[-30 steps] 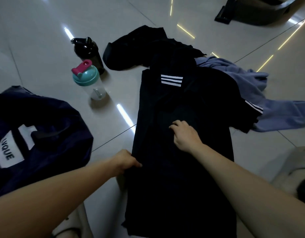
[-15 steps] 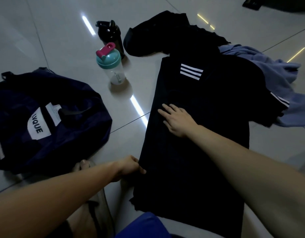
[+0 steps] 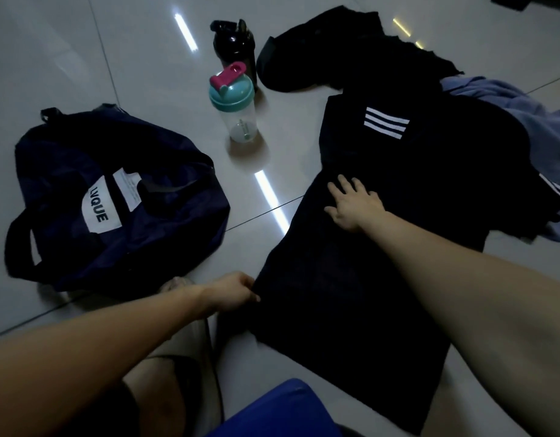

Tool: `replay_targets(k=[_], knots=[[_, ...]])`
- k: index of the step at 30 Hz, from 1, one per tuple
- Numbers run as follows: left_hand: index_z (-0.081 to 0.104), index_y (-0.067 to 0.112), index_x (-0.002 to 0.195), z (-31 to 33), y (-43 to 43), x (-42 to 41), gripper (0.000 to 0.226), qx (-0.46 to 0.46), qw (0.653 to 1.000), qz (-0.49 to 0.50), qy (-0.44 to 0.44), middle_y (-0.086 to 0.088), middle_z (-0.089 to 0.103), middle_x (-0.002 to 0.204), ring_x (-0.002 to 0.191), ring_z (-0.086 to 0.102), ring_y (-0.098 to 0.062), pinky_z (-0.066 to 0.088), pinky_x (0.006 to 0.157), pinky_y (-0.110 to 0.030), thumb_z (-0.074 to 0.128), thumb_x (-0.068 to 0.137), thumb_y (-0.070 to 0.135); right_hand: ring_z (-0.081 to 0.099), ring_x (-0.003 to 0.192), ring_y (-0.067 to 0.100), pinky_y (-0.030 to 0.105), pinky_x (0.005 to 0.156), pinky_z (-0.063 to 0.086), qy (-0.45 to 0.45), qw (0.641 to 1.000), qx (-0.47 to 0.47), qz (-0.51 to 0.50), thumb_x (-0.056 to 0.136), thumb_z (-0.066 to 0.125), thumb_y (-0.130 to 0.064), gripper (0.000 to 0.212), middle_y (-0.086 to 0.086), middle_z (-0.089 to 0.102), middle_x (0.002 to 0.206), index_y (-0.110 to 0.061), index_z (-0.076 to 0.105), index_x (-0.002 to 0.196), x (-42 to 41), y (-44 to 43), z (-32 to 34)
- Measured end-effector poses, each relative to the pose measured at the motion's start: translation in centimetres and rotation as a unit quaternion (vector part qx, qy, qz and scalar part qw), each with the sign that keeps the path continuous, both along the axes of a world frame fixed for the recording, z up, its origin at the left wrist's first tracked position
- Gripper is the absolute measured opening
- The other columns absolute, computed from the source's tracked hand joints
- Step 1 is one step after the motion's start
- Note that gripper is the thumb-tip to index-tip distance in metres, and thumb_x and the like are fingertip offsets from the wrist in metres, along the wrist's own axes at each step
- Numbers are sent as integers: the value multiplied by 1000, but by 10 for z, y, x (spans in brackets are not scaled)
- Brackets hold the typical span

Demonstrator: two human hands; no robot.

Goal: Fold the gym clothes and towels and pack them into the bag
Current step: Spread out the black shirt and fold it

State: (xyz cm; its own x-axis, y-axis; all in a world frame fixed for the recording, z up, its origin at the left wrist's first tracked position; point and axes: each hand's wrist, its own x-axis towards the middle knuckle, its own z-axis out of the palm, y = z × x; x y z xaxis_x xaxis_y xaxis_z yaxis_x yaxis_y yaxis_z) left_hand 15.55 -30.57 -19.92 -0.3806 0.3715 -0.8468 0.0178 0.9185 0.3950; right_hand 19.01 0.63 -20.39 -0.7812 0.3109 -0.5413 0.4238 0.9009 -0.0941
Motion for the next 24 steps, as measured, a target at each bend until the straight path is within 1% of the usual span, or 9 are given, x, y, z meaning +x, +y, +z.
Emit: replay_targets(k=[2, 5, 9, 13, 15, 17, 19, 21, 24], knots=[[74, 9, 99, 4, -4, -16, 9, 21, 999, 29, 15, -6, 75, 97, 87, 72, -19, 58, 84, -30, 69, 92, 11, -2, 155, 31, 60, 119, 19, -3, 1000, -1, -22, 104, 36, -53, 71, 0, -9, 170, -27, 4, 162, -2, 8, 2], [71, 10, 91, 15, -15, -28, 3, 27, 998, 41, -27, -8, 71, 87, 74, 65, -17, 53, 65, -24, 73, 89, 8, -2, 155, 31, 60, 119, 20, -9, 999, -4, -42, 104, 37, -54, 71, -1, -8, 170, -28, 6, 162, -5, 17, 5], [78, 10, 82, 30, -24, -35, 11, 13, 987, 33, -155, -12, 76, 87, 75, 71, -18, 57, 70, -29, 72, 90, 5, -1, 155, 31, 60, 119, 19, -14, 998, -9, -61, 103, 38, -53, 71, -1, -7, 170, -28, 6, 162, -11, 23, 5], [75, 7, 88, 36, -21, -40, 7, -64, 977, -56, -193, -12, 76, 87, 74, 72, -16, 56, 64, -26, 71, 93, 10, -1, 155, 31, 59, 119, 20, -8, 998, -6, -64, 103, 40, -50, 72, 0, -7, 170, -27, 5, 162, -12, 24, 4], [75, 10, 90, 40, -13, -45, 5, -132, 968, -163, -140, -7, 76, 86, 75, 71, -16, 60, 68, -28, 73, 91, 15, 0, 155, 31, 59, 119, 20, -6, 998, -8, -63, 104, 41, -49, 72, 0, -7, 170, -27, 6, 162, -12, 24, 3], [75, 10, 98, 44, -2, -50, 17, -183, 944, -271, -47, -5, 75, 89, 77, 70, -18, 61, 73, -32, 78, 88, 24, 2, 155, 32, 59, 119, 21, 3, 998, -11, -57, 104, 41, -47, 71, 1, -5, 170, -25, 7, 162, -10, 25, 4], [73, 14, 95, 46, 9, -50, 23, -138, 943, -300, 35, 1, 70, 85, 77, 66, -17, 56, 68, -30, 82, 82, 31, 9, 154, 34, 58, 118, 24, 29, 999, 1, -43, 104, 42, -44, 69, 4, 0, 170, -23, 10, 161, -4, 23, 6], [67, 22, 86, 48, 20, -41, 27, -59, 942, -319, 87, 6, 65, 82, 77, 62, -15, 50, 65, -27, 85, 76, 38, 21, 149, 36, 56, 114, 31, 74, 996, 33, -25, 103, 45, -40, 63, 8, 12, 168, -17, 23, 158, 5, 18, 8], [64, 26, 106, 40, 27, -12, 51, -12, 890, -427, 162, 5, 65, 102, 92, 64, -20, 47, 72, -28, 84, 69, 54, 40, 137, 35, 51, 105, 41, 117, 992, 55, 7, 101, 47, -35, 50, 11, 32, 159, -11, 44, 145, 19, 8, 7]])
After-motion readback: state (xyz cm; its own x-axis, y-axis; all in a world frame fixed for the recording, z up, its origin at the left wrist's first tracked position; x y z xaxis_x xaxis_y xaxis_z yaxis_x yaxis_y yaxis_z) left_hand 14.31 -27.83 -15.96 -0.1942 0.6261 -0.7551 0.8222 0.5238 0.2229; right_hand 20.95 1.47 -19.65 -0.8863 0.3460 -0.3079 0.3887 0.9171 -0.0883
